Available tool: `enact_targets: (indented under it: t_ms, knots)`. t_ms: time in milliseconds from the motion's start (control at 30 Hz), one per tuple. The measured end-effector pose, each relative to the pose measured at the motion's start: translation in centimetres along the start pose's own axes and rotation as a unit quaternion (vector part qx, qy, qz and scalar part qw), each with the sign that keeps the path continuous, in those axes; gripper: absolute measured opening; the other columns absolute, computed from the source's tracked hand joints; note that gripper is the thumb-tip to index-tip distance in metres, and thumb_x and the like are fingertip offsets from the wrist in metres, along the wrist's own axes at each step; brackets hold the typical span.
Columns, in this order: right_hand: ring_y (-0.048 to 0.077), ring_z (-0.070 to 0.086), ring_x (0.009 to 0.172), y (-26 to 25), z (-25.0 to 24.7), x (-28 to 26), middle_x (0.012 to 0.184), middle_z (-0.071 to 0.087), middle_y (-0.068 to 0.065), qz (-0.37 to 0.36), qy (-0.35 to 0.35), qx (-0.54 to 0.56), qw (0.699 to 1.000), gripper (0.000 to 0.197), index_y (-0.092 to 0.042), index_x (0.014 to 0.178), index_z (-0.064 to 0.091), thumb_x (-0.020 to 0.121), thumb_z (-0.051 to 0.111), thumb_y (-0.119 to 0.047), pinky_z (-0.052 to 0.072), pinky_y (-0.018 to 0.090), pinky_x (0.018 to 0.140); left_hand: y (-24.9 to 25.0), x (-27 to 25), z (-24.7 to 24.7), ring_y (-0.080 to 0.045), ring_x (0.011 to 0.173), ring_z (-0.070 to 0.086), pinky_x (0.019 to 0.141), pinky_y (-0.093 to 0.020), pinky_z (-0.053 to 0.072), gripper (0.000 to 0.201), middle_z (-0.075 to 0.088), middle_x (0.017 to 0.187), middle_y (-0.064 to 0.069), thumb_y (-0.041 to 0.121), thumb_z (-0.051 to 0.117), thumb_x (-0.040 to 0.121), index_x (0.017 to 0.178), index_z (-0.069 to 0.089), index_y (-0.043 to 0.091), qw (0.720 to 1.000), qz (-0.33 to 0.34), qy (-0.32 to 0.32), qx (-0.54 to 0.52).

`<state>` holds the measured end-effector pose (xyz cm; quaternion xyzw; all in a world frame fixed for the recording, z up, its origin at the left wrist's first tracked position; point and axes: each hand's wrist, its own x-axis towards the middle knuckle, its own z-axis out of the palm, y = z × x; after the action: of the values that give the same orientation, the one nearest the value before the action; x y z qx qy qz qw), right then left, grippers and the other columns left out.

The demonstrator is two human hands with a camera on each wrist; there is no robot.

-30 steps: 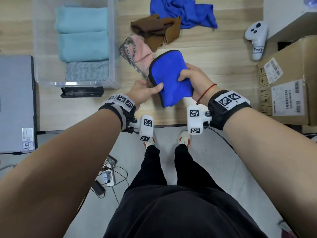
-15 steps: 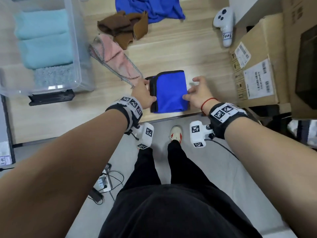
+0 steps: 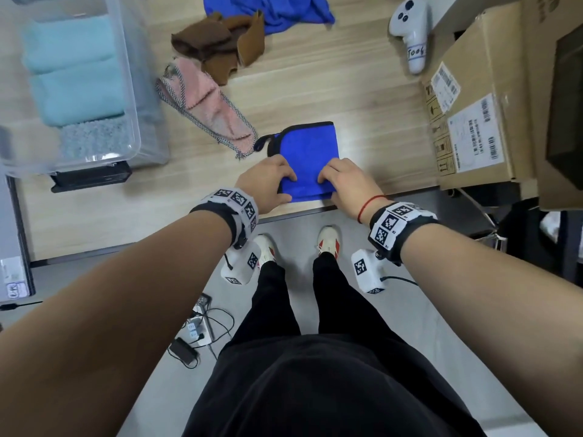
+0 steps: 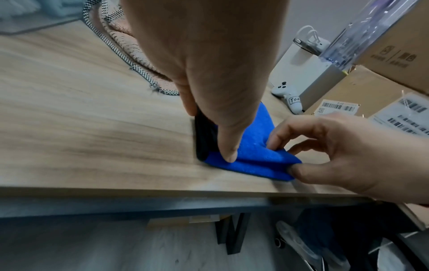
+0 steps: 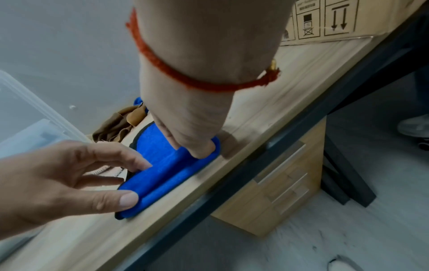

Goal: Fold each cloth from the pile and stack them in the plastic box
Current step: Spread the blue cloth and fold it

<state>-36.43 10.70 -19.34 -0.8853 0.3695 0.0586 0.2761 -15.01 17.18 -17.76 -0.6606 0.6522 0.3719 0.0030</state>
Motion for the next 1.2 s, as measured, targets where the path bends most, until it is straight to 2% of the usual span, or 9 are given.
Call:
enact_targets:
  t_ms: [133,233,433,567,667,833,1000,1100,1200]
  knots:
    - [0.026,0.053,0.099,0.3,-0.4,-0.7,0.11,0.055,0.003,-0.028,-0.005,-0.016,0.999,0.037,-0.013,0.101,0.063,0.067,0.077,-0.016,0.05,0.039,0.075,0.4,-0.1,-0.7,-0.017,0.103,0.053,0.083,-0.035,0.049,0.053,0.047,0.122,0.005,0.034,0.082,0.071,0.116,0.059,0.02,0.998,0.005,-0.026,0.049]
    - [0.027,0.052,0.099,-0.1,-0.8,-0.7,0.109,0.056,0.005,-0.025,-0.027,-0.045,0.998,0.037,-0.012,0.098,0.063,0.066,0.08,-0.018,0.047,0.037,0.077,0.8,-0.2,-1.1,-0.018,0.099,0.052,0.075,-0.036,0.049,0.062,0.047,0.117,0.004,0.038,0.085,0.066,0.115,0.053,0.02,0.994,0.009,-0.048,0.1]
    - [0.028,0.057,0.097,-1.4,-0.8,-1.2,0.102,0.063,0.004,-0.014,-0.053,-0.092,0.994,0.039,-0.017,0.116,0.056,0.078,0.064,-0.015,0.041,0.036,0.08,1.6,-0.2,-1.3,-0.018,0.107,0.052,0.081,-0.04,0.05,0.091,0.05,0.12,0.003,0.044,0.087,0.056,0.132,0.041,0.024,0.986,0.034,-0.103,0.129]
    - [0.028,0.06,0.093,-1.3,-1.4,-0.9,0.093,0.066,0.004,0.066,-0.041,0.007,0.997,0.029,-0.017,0.106,0.065,0.081,0.056,-0.03,0.043,0.031,0.075,1.6,-0.5,-0.9,-0.017,0.111,0.048,0.086,-0.04,0.049,0.102,0.047,0.119,0.003,0.051,0.087,0.053,0.138,0.039,0.023,0.984,0.026,-0.128,0.122]
    - [0.028,0.056,0.078,-1.0,-2.4,-0.3,0.074,0.059,0.002,0.143,-0.014,0.105,0.984,0.032,-0.015,0.092,0.063,0.076,0.046,-0.036,0.039,0.03,0.065,1.3,-0.3,-1.0,-0.021,0.106,0.052,0.089,-0.038,0.047,0.095,0.052,0.115,0.0,0.046,0.089,0.054,0.134,0.045,0.019,0.99,0.008,-0.117,0.079]
    - [0.028,0.053,0.084,-0.4,-3.1,1.1,0.082,0.061,0.007,0.171,-0.035,0.161,0.971,0.017,-0.015,0.103,0.057,0.09,0.047,-0.021,0.038,0.031,0.069,0.9,0.3,-0.9,-0.03,0.092,0.057,0.07,-0.029,0.037,0.046,0.053,0.087,-0.001,0.026,0.08,0.069,0.107,0.056,0.014,0.998,-0.023,-0.06,0.017]
    - [0.032,0.054,0.089,0.2,-3.1,2.2,0.089,0.063,0.015,0.178,-0.04,0.188,0.965,0.02,-0.012,0.109,0.051,0.096,0.039,-0.022,0.039,0.033,0.073,1.5,0.2,-1.1,-0.022,0.081,0.049,0.069,-0.032,0.039,0.095,0.052,0.085,0.0,0.037,0.09,0.056,0.13,0.035,0.015,0.998,-0.028,-0.06,0.01]
    - [0.032,0.054,0.089,0.3,-3.2,2.7,0.092,0.062,0.016,0.172,-0.041,0.182,0.967,0.02,-0.014,0.113,0.048,0.098,0.038,-0.023,0.039,0.034,0.075,2.1,0.5,-0.7,-0.028,0.075,0.057,0.06,-0.034,0.041,0.074,0.049,0.07,0.0,0.021,0.077,0.068,0.128,0.034,0.014,0.997,-0.044,-0.025,0.055]
    - [0.032,0.054,0.084,0.5,-3.3,3.1,0.087,0.06,0.013,0.171,-0.046,0.185,0.967,0.019,-0.019,0.113,0.047,0.098,0.037,-0.024,0.04,0.033,0.074,2.5,1.0,-0.2,-0.033,0.082,0.059,0.065,-0.037,0.046,0.058,0.057,0.082,-0.007,0.018,0.058,0.075,0.129,0.036,0.012,0.996,-0.065,-0.003,0.064]
